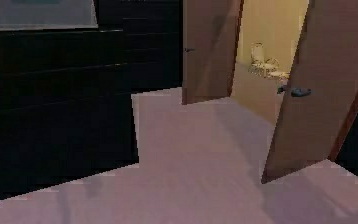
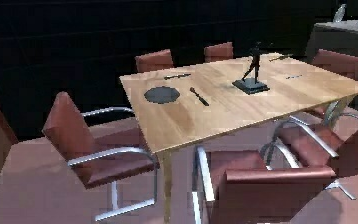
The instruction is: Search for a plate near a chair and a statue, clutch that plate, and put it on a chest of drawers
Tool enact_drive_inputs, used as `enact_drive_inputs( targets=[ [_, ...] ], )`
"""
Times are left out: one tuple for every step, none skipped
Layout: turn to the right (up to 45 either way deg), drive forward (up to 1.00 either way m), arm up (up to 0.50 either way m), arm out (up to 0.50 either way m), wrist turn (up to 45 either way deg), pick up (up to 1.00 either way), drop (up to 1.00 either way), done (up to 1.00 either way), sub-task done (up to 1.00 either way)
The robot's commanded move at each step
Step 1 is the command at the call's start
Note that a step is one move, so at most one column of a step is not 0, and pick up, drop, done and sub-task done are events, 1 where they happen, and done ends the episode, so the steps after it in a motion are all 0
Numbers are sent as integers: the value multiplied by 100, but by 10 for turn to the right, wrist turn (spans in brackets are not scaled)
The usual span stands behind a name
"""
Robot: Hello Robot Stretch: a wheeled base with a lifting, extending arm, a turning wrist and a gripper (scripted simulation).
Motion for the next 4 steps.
enact_drive_inputs(
  targets=[
    [450, 0, 0, 0, 0, 0, 0, 0, 0],
    [0, 70, 0, 0, 0, 0, 0, 0, 0],
    [-150, 0, 0, 0, 0, 0, 0, 0, 0],
    [0, 0, 50, 0, 0, 0, 0, 0, 0]
  ],
)
